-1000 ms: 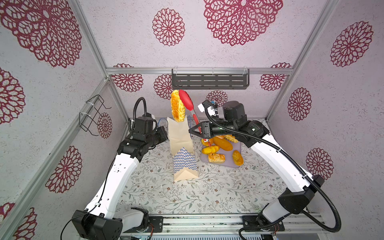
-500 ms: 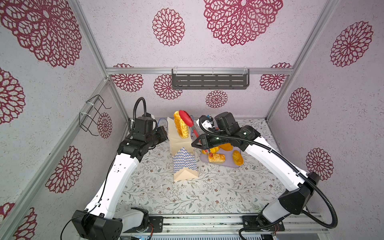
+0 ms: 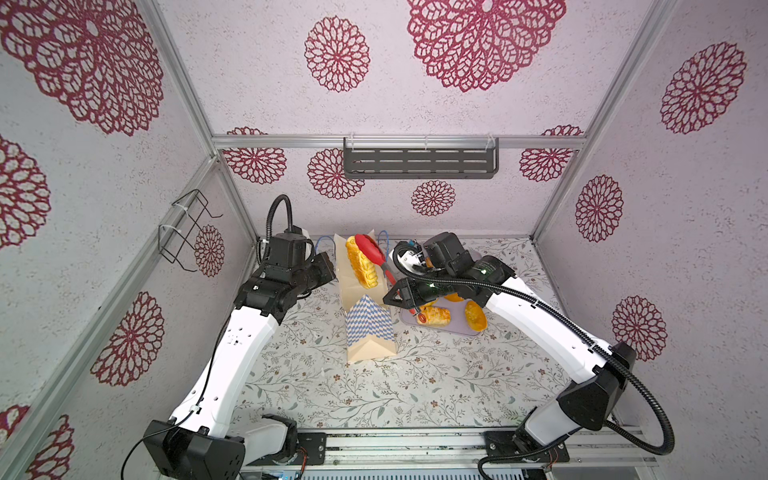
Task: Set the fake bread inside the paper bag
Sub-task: 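Open the tongs with the right gripper to drop the bread into the bag, then move the tongs back over the tray with the right gripper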
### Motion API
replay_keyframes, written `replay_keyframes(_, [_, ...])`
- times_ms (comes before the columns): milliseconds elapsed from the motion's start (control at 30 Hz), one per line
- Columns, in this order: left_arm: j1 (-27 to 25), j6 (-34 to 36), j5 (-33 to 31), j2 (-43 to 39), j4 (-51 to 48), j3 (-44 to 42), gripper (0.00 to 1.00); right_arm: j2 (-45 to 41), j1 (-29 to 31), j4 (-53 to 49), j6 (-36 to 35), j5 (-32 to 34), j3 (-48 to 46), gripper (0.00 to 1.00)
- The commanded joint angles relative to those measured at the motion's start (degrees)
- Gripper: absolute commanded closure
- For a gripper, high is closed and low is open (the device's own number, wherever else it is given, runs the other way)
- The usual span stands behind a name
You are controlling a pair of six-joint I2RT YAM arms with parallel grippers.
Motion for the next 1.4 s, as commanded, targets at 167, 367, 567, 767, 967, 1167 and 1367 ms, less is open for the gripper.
replay_keyframes(167, [0.3,-0.2,-0.4,-0.9,1.4,0.2,1.00,-3.2,0.2,2.3,-2.1,0.5,1.3,0.63])
replay_keyframes(367, [0.3,-0.3,-0.3,-0.9,1.3,0.3,1.00,-3.4,0.3,2.9,-2.1,0.4,1.5,0.55])
replay_keyframes(567, [0.4,-0.3,-0.4,-1.1,1.2,0.2,1.00,-3.1,0.3,3.1,-2.1,0.1,2.2,0.49])
replay_keyframes(767, [0.4,-0.2,-0.4,-1.2,1.1,0.2,1.00,-3.2,0.2,2.9,-2.1,1.1,3.8,0.50])
replay_keyframes(967, [0.4,0.0,-0.4,-1.0,1.1,0.6,0.97,-4.6,0.2,1.7,-3.1,4.8,8.2,0.52])
replay_keyframes(1167, [0.3,0.4,-0.5,-1.0,0.8,1.3,0.71,-8.5,-2.3,0.8,-4.1,10.3,9.3,0.53])
replay_keyframes(1367, [0.4,0.6,-0.9,-1.2,1.2,1.2,0.41,-13.2,-11.0,-1.2,-2.2,13.8,4.8,0.54])
